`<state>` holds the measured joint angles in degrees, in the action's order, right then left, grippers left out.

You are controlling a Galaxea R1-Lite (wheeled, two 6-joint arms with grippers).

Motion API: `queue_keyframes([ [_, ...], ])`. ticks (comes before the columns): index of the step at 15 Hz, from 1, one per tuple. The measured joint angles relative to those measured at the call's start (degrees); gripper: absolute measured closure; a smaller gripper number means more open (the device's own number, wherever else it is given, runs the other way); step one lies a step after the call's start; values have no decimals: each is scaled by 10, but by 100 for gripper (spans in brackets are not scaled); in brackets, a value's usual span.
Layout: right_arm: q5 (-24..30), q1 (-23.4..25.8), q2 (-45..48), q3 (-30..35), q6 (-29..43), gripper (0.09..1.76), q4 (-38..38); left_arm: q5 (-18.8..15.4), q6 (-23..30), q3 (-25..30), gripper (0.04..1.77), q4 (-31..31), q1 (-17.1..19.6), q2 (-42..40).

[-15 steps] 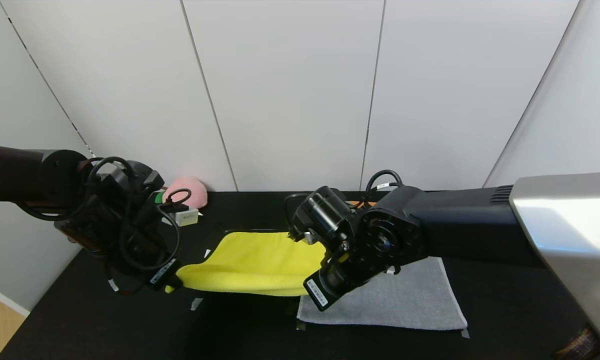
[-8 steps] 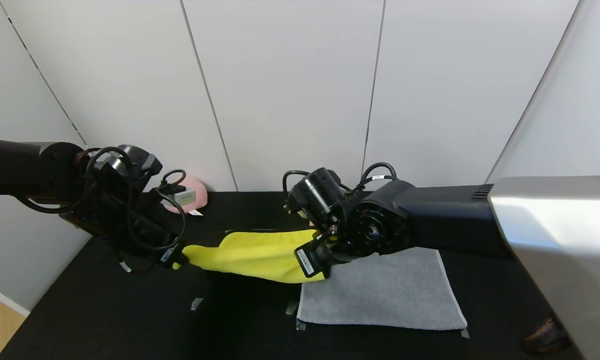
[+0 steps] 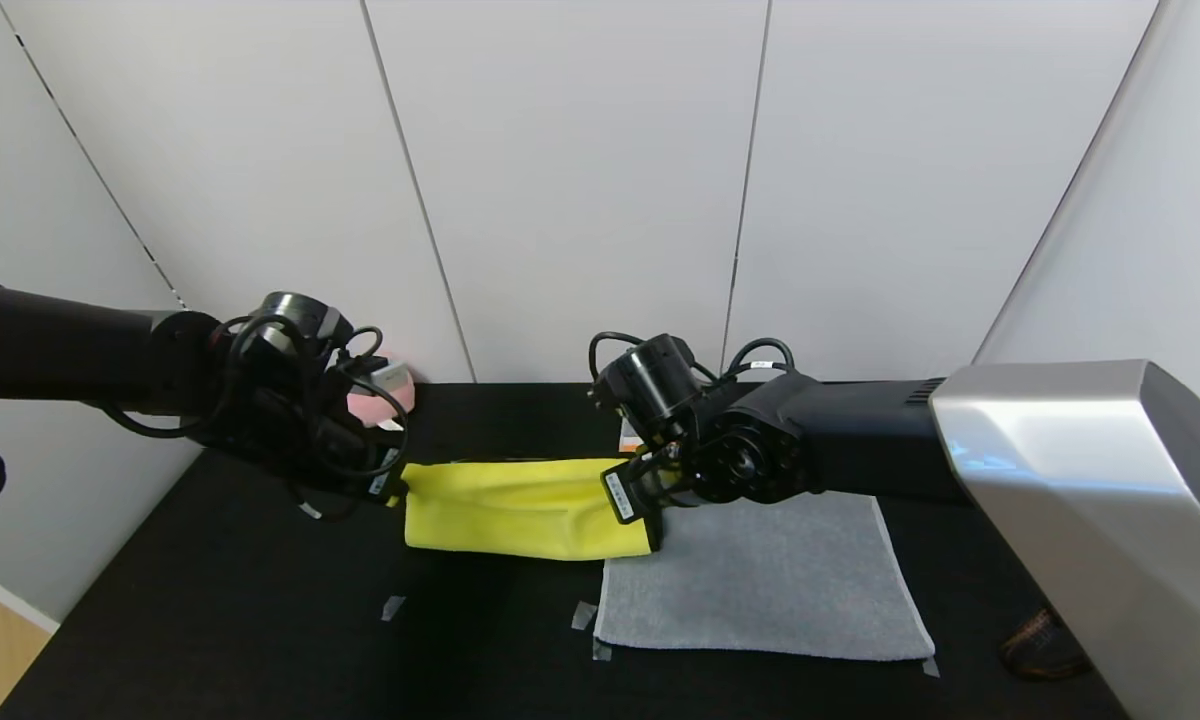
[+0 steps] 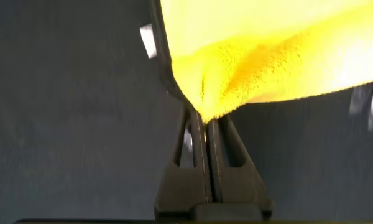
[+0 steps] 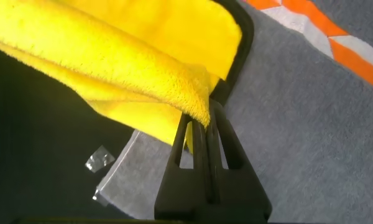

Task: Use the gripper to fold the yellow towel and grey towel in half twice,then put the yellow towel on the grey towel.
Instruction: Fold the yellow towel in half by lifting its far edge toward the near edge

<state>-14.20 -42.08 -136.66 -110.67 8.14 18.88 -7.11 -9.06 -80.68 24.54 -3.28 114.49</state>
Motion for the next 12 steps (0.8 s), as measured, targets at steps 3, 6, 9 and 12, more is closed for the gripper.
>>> queue_keyframes([
  [3,0,7,-10,0,0,174,-24,1,16,-21,169,-23,-1,31],
  [6,0,11,-22,0,0,174,-49,2,16,-34,169,-25,-1,56],
  [9,0,15,-35,0,0,174,-70,2,18,-46,170,-48,-1,76],
  [12,-1,20,-45,-1,-1,174,-87,3,42,-55,170,-75,0,92],
])
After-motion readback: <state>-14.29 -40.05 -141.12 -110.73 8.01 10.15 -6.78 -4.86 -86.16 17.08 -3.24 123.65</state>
